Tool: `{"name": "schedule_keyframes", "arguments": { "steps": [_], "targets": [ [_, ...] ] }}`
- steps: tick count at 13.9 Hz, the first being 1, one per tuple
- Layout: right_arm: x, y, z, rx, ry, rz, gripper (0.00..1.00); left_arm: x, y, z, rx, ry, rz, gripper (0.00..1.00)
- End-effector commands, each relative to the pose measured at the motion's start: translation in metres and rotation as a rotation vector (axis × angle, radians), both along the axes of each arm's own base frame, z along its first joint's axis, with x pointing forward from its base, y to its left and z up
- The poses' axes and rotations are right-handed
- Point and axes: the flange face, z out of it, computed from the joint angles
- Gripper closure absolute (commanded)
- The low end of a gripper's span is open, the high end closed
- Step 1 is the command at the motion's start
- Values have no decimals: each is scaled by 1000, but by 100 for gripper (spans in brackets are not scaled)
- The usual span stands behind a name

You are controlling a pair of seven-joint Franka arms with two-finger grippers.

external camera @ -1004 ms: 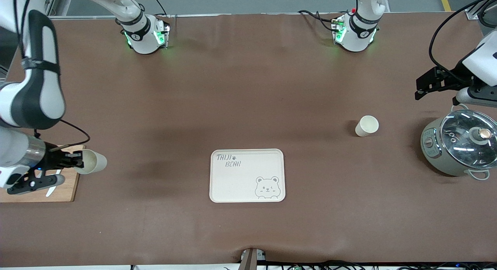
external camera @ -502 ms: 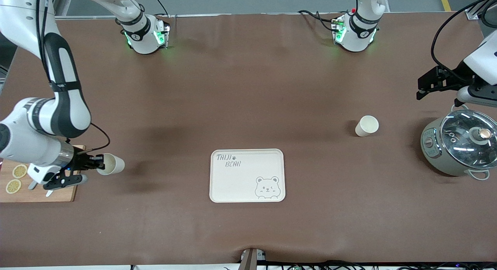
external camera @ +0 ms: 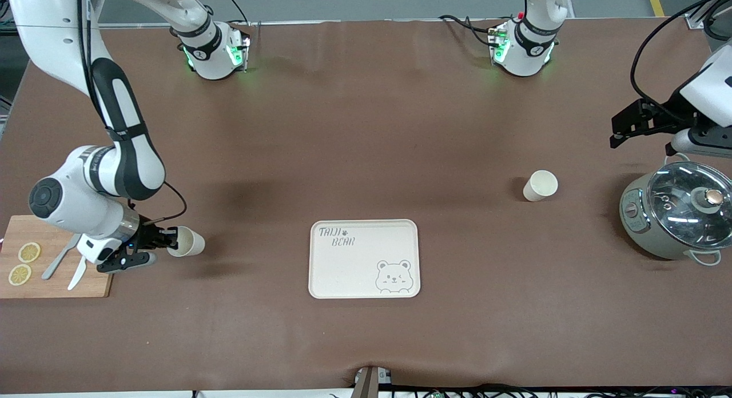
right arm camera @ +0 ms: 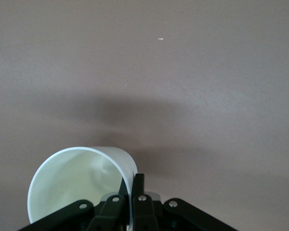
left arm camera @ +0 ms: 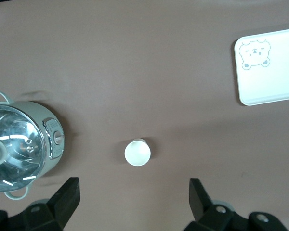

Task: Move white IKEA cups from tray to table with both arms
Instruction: 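Lower the white cup onto the table and open the right gripper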

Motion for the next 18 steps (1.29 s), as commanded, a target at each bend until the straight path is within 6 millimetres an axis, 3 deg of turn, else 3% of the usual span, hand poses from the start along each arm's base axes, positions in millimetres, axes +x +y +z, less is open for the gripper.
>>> {"name": "schedule_keyframes", "arguments": {
  "steps": [1, 5, 9, 10, 11, 14, 16, 18],
  "targets": [
    [0, 12, -20, 8, -29, -9, 100, -1, -4, 6, -10, -12, 16, 0],
    [2, 19, -42, -7, -46, -2, 100, -1, -4, 5, -8, -9, 16, 0],
    [3, 19, -41, -9, -59, -4, 100, 4, -5, -5, -5, 8, 16, 0],
    [4, 16, -40, -9, -57, -2, 60, 5, -5, -6, -5, 9, 16, 0],
    [5, 13, -38, -9, -61, -7, 1, 5, -4, -7, -4, 11, 17, 0],
    [15, 9, -6, 2, -63, 26, 0, 5, -5, -7, -5, 11, 16, 0],
    [32, 4, 39, 30, -9, 40, 0, 5, -5, -7, -5, 11, 16, 0],
    [46, -4, 98, 55, 57, 61, 0, 5, -5, -7, -7, 11, 16, 0]
  ]
}}
